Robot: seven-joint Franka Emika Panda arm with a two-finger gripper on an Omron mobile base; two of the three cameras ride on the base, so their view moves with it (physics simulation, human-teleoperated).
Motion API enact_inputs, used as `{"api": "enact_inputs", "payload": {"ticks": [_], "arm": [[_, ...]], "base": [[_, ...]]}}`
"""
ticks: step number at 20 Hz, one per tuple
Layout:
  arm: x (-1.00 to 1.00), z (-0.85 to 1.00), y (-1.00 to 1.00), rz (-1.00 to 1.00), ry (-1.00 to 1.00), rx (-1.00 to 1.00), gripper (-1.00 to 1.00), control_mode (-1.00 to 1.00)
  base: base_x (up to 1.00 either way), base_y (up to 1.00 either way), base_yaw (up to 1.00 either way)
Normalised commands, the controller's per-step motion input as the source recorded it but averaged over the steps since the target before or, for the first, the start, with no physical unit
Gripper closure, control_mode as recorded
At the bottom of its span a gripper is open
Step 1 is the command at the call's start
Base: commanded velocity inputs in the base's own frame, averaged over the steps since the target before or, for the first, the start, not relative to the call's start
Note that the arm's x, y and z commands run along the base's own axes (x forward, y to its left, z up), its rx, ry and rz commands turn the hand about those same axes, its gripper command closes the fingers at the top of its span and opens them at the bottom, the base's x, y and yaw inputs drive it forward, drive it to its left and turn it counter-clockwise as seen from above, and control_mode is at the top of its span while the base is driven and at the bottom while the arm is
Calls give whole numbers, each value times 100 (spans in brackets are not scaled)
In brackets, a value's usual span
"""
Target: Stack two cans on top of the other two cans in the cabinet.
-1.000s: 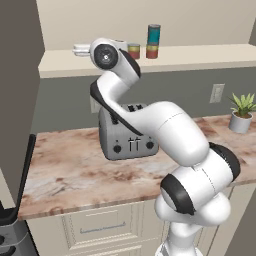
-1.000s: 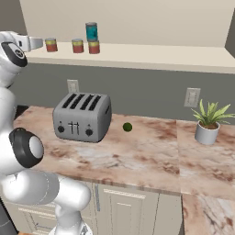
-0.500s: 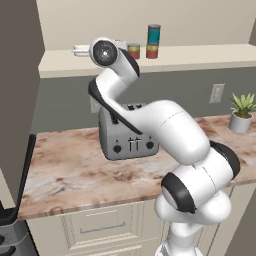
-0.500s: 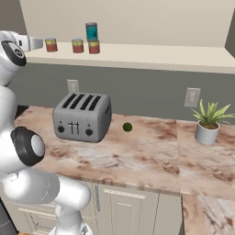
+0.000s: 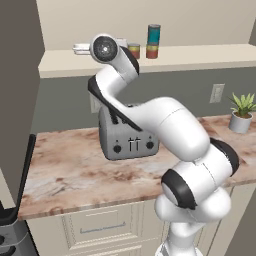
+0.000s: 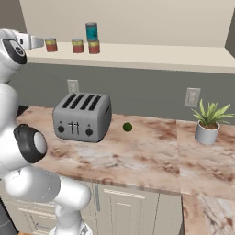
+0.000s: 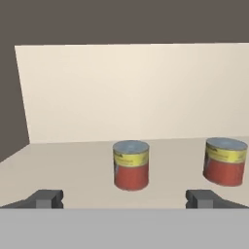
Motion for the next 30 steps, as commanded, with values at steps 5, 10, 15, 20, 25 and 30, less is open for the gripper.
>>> {"api": "enact_inputs", "payload": {"ticks": [5, 10, 15, 20, 25, 30], "arm": [[23, -1, 0, 0, 0, 0, -100, -100], [22, -2, -1, 0, 0, 0, -100, -100], [20, -5, 0, 0, 0, 0, -100, -100], [14, -8, 0, 0, 0, 0, -100, -100], [13, -11, 0, 0, 0, 0, -100, -100], [12, -14, -3, 0, 0, 0, -100, -100]], "base": [[0, 0, 0], [0, 0, 0], [0, 0, 0], [0, 0, 0], [0, 0, 0], [0, 0, 0]]}}
